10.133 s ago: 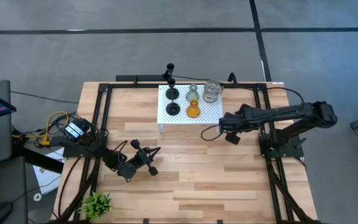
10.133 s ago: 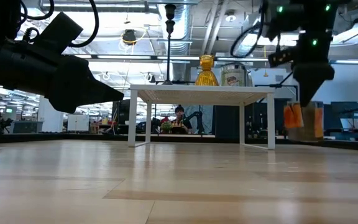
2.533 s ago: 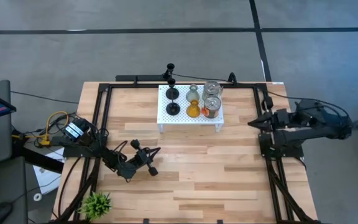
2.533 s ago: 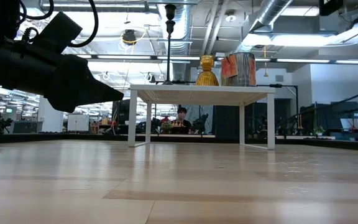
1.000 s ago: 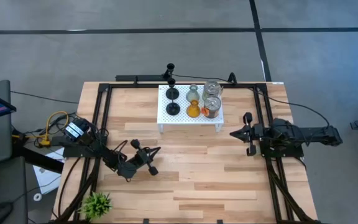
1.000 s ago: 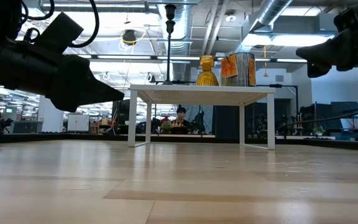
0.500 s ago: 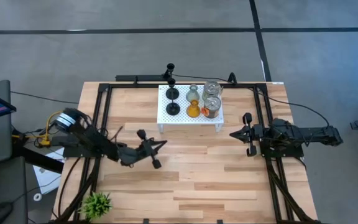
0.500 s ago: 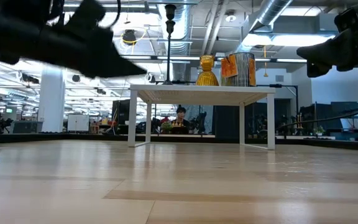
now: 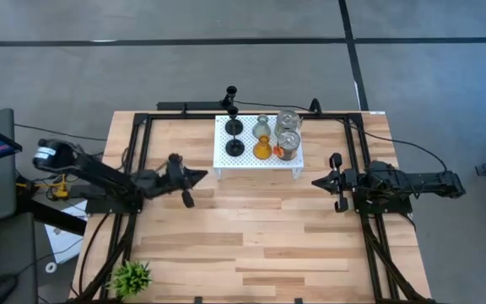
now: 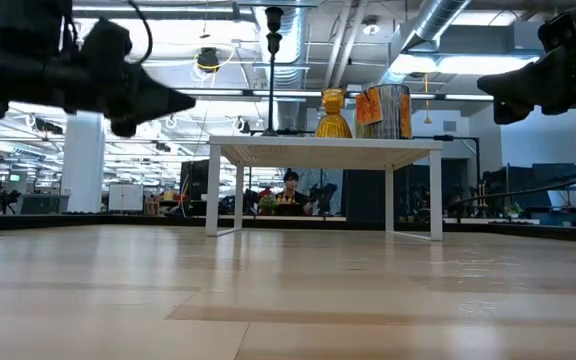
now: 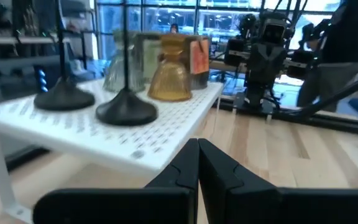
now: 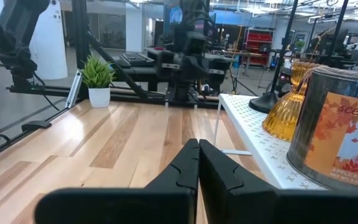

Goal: Pick & Place candle stick holders
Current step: Return to Home Position

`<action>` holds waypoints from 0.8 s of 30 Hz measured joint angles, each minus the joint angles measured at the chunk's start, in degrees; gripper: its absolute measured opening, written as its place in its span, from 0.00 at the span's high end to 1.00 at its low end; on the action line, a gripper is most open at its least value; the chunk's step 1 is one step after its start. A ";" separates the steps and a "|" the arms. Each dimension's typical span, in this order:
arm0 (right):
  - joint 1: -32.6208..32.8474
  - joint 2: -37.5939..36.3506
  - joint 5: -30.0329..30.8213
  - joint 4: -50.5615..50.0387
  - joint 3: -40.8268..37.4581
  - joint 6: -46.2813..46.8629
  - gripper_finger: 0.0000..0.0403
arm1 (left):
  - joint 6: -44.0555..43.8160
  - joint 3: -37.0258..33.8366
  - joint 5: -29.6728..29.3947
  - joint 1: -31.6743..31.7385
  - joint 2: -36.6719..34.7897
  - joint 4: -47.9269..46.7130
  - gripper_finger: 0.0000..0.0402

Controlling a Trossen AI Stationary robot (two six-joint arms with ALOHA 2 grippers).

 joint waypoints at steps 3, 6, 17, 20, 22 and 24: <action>0.00 0.00 0.00 -0.02 0.00 0.41 1.00 | -2.41 -2.23 7.94 6.31 -2.13 -0.07 0.99; 0.00 0.00 0.00 -0.04 0.00 0.52 1.00 | -4.74 -2.70 14.26 11.26 -4.66 0.01 0.99; 0.00 0.00 0.00 -0.09 0.00 0.54 1.00 | -0.13 -2.70 20.32 15.27 -16.60 -1.32 0.99; 0.00 0.03 0.00 -0.09 0.00 0.54 1.00 | -0.03 -2.70 20.30 15.27 -20.07 -5.30 0.99; 0.00 0.30 0.00 -0.11 0.00 0.54 1.00 | 0.02 -2.70 20.30 15.27 -22.70 -9.80 0.99; 0.02 0.35 0.00 -0.11 0.00 0.54 1.00 | 0.02 -2.70 20.30 15.27 -25.39 -14.49 0.99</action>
